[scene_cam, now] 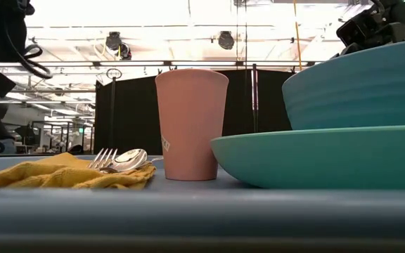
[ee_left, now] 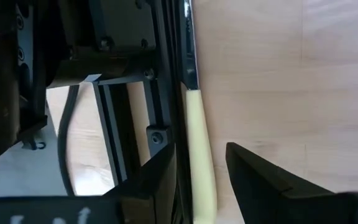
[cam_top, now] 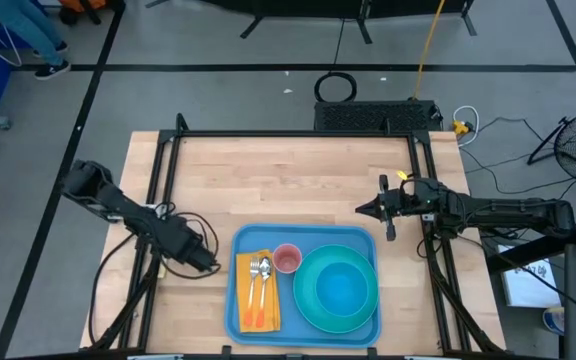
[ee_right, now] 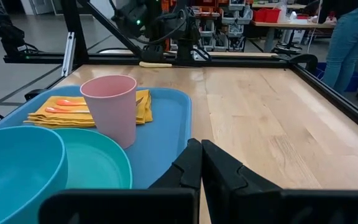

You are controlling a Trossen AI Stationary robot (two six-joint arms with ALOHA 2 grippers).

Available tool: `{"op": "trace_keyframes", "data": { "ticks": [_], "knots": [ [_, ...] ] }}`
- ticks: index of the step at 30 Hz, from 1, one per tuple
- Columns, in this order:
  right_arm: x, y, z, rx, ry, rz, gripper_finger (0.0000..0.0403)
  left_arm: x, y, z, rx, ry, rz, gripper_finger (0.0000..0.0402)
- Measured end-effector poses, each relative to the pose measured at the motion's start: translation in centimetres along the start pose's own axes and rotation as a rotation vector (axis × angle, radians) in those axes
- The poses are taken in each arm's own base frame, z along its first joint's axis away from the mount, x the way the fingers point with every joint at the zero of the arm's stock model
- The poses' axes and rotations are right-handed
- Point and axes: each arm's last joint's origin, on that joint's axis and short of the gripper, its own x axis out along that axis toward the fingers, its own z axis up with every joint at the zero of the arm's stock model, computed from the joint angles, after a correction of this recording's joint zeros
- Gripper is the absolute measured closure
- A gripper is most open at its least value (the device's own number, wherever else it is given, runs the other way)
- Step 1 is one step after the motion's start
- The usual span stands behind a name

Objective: Set up tray
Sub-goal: Put the knife on the yellow napkin to the left of the orange fork

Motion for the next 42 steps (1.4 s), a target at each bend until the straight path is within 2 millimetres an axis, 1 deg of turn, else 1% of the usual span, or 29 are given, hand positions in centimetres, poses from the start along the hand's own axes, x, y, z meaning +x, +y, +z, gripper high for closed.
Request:
{"op": "trace_keyframes", "data": {
  "ticks": [8, 13, 16, 18, 21, 26, 33, 37, 40, 42],
  "knots": [
    [0.0, 0.0, 0.0, -0.002, -0.005, 0.000, 0.0403, 0.6, -0.6, -0.3, 0.019, -0.006, 0.050, 0.0256],
    [0.0, 0.0, 0.1, -0.008, -0.009, 0.000, 0.0403, 0.8, -1.4, -0.9, 0.083, -0.020, 0.051, 0.0256],
    [0.0, 0.0, 0.1, -0.011, -0.012, -0.001, 0.0403, 1.4, -2.3, -1.5, 0.153, -0.050, 0.030, 0.0257],
    [0.0, 0.0, 0.1, -0.011, -0.011, -0.001, 0.0403, 2.2, -2.7, -1.7, 0.163, -0.051, 0.067, 0.0257],
    [0.0, 0.0, 0.1, -0.011, -0.011, -0.001, 0.0403, 3.0, -2.7, -1.7, 0.155, -0.029, 0.144, 0.0257],
    [0.0, 0.0, 0.1, -0.011, -0.011, -0.001, 0.0403, 3.4, -3.0, -1.8, 0.177, -0.006, 0.168, 0.0257],
    [0.0, 0.0, 0.1, -0.008, -0.011, 0.000, 0.0403, 3.8, -3.4, -1.9, 0.215, 0.055, 0.135, 0.0257],
    [0.0, 0.0, 0.1, -0.001, -0.011, -0.001, 0.0403, 5.4, -3.2, -1.4, 0.232, 0.160, 0.116, 0.0258],
    [0.0, 0.0, 0.1, 0.001, -0.010, 0.000, 0.0403, 5.6, -3.2, -1.3, 0.186, 0.167, 0.122, 0.0258],
    [0.0, 0.0, 0.1, 0.001, -0.009, 0.000, 0.0403, 5.3, -3.2, -1.1, 0.187, 0.161, 0.110, 0.0259]
  ]
}}
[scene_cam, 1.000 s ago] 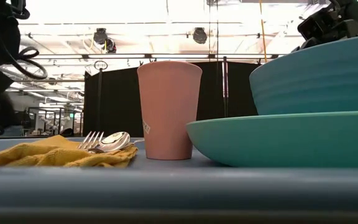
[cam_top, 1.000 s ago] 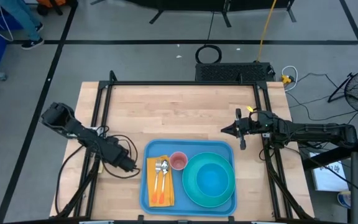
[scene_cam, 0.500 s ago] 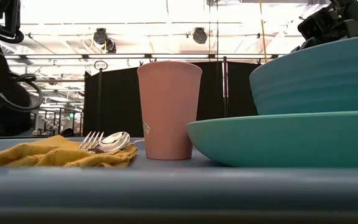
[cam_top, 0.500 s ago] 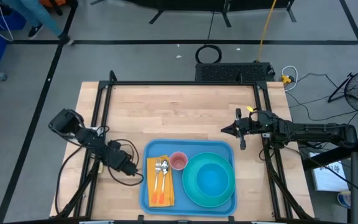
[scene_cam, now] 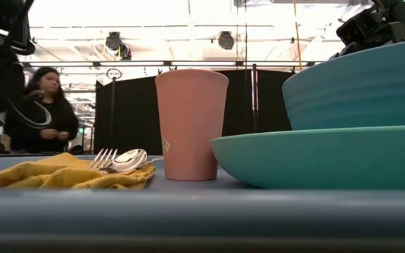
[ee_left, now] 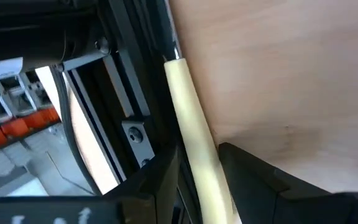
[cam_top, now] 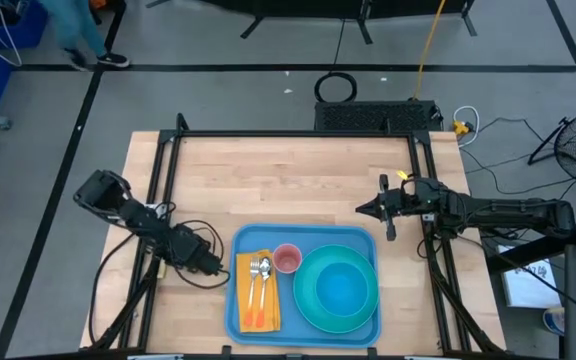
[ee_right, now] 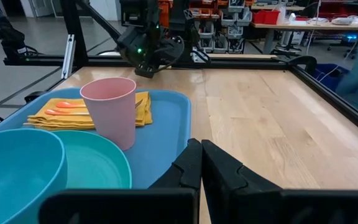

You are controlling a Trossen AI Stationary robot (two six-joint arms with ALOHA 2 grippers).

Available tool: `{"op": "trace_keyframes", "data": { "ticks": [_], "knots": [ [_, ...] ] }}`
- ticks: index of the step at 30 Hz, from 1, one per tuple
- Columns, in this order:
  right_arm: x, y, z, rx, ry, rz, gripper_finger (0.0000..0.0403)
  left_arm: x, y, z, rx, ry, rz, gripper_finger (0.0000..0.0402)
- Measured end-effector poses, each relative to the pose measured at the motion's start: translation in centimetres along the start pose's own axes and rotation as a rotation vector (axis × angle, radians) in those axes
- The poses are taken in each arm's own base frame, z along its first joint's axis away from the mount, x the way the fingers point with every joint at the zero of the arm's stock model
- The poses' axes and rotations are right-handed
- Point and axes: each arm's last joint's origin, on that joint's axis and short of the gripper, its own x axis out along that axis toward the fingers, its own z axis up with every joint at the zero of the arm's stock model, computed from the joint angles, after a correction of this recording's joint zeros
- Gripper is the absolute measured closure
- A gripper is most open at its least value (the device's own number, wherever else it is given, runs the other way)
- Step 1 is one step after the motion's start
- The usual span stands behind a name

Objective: Set up tray
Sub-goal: Put the knife on the yellow napkin to the left of the orange fork

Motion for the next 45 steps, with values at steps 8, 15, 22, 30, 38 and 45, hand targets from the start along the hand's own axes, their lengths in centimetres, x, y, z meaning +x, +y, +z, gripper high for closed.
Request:
{"op": "trace_keyframes", "data": {
  "ticks": [8, 15, 22, 30, 38, 45],
  "knots": [
    [0.0, 0.0, 0.0, -0.008, -0.002, 0.000, 0.0403, -0.2, 0.1, 0.8, 0.085, -0.002, -0.044, 0.0314],
    [0.0, 0.0, 0.0, -0.008, -0.001, 0.000, 0.0403, -0.2, 0.2, 0.8, 0.097, -0.012, -0.041, 0.0370],
    [0.0, 0.0, 0.0, -0.008, -0.002, 0.000, 0.0403, -0.7, 0.0, 0.8, 0.149, -0.057, -0.044, 0.0381],
    [0.0, 0.0, 0.0, -0.008, -0.002, 0.000, 0.0403, -1.1, -0.8, 0.3, 0.194, -0.110, -0.104, 0.0394],
    [0.0, 0.0, 0.0, -0.013, -0.004, 0.000, 0.0403, -3.6, -2.3, -1.0, 0.247, -0.172, -0.213, 0.0385],
    [0.0, 0.0, 0.2, -0.023, -0.018, 0.000, 0.0403, -5.9, -3.2, -1.2, 0.226, -0.270, -0.315, 0.0380]
  ]
}}
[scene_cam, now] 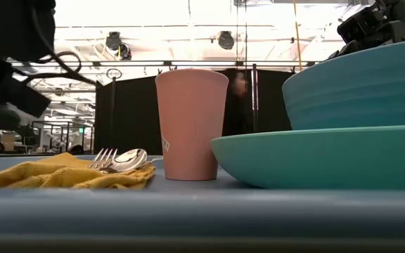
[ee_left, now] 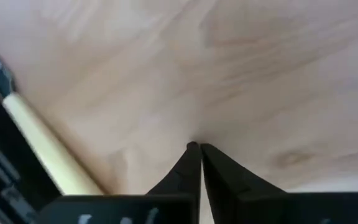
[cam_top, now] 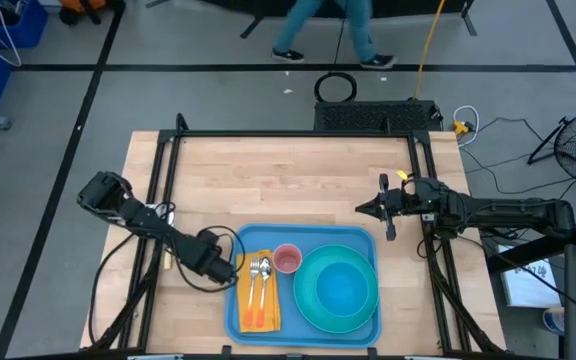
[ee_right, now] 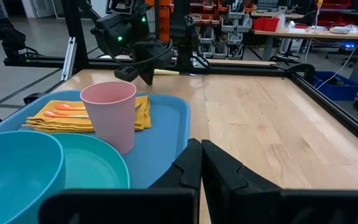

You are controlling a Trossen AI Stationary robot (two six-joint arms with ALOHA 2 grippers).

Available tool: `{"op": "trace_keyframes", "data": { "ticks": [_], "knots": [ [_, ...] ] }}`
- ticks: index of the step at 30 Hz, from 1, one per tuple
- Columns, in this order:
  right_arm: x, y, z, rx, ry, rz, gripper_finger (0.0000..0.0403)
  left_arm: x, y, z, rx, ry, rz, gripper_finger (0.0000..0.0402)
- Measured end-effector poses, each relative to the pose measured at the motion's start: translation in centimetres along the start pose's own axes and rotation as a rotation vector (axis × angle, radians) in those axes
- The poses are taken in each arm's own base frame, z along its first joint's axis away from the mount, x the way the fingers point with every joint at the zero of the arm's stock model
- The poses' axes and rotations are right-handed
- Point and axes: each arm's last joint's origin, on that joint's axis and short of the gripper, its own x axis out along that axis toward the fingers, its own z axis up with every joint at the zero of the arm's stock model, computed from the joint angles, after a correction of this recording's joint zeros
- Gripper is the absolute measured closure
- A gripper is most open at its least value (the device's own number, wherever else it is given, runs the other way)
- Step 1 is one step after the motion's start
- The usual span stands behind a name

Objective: Set up tray
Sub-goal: Put the knife on the yellow napkin to the left of the orange fork

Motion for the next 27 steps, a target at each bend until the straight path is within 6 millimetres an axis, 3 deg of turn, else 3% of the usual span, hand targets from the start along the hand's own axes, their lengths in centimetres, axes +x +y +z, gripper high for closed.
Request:
{"op": "trace_keyframes", "data": {
  "ticks": [8, 14, 20, 27],
  "knots": [
    [0.0, 0.0, 0.0, -0.009, -0.003, 0.000, 0.0403, -0.3, 0.4, 0.6, 0.000, 0.026, 0.041, 0.0347],
    [0.0, 0.0, 0.0, -0.019, -0.004, -0.001, 0.0403, -2.5, 0.3, 0.0, 0.122, 0.104, 0.093, 0.0395],
    [0.0, 0.0, 0.1, -0.031, -0.005, -0.001, 0.0403, -4.8, -0.6, -1.3, 0.277, 0.125, 0.038, 0.0398],
    [0.0, 0.0, -0.1, -0.030, 0.013, 0.000, 0.0403, -2.8, 1.8, -2.7, 0.123, 0.216, 0.252, 0.0399]
  ]
}}
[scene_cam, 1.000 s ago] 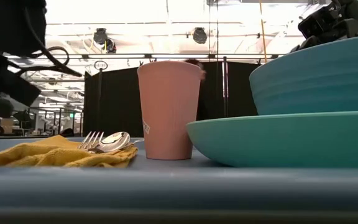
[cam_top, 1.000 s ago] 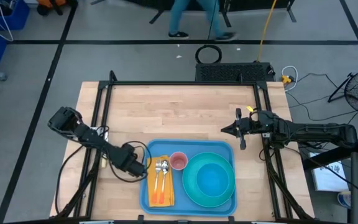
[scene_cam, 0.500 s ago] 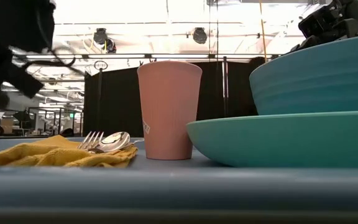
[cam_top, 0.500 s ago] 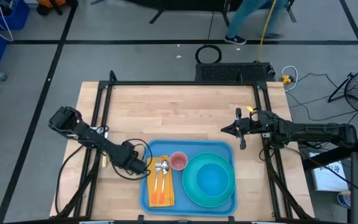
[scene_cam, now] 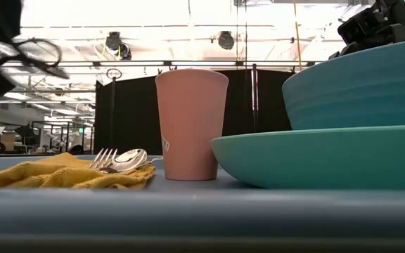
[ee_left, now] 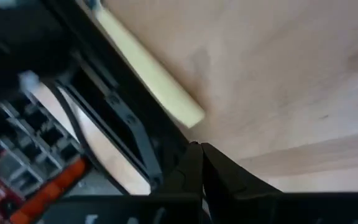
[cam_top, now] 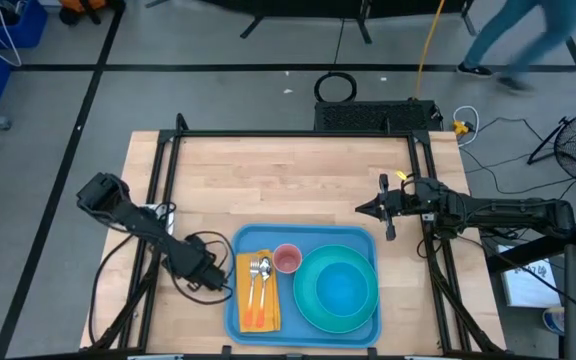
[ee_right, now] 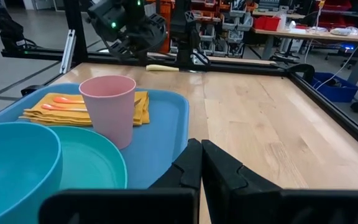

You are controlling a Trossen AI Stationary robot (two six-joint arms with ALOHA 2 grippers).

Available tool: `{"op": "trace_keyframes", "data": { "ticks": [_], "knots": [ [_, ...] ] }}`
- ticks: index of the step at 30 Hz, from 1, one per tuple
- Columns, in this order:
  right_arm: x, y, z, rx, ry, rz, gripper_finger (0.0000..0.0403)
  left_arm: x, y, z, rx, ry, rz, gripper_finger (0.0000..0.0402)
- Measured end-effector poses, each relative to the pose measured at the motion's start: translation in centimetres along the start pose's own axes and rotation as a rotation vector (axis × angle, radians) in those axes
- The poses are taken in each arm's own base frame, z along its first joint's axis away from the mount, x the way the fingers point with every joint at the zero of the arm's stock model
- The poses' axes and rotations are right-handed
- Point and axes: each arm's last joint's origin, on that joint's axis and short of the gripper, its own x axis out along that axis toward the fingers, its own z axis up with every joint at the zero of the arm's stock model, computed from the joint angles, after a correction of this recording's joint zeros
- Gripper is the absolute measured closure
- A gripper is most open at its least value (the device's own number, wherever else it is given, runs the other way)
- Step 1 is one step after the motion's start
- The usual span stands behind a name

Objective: Set up tray
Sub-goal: Put the knife on the yellow napkin to the left of the orange fork

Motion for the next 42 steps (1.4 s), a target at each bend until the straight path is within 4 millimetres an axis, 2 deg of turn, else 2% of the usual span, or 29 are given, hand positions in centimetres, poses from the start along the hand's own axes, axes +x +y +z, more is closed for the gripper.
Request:
{"op": "trace_keyframes", "data": {
  "ticks": [8, 17, 22, 42],
  "knots": [
    [0.0, 0.0, 0.0, 0.002, -0.001, 0.000, 0.0403, 3.4, 0.2, 0.0, -0.051, 0.089, 0.003, 0.0400],
    [0.0, 0.0, 0.0, 0.001, -0.001, 0.000, 0.0403, 5.2, 1.0, -0.1, -0.083, 0.116, 0.068, 0.0400],
    [0.0, 0.0, 0.0, 0.002, -0.001, -0.002, 0.0403, 6.7, 0.9, 0.4, -0.077, 0.123, 0.015, 0.0401],
    [0.0, 0.0, 0.0, -0.001, -0.001, -0.005, 0.0403, 6.9, 0.5, 1.3, -0.084, 0.117, -0.050, 0.0401]
  ]
}}
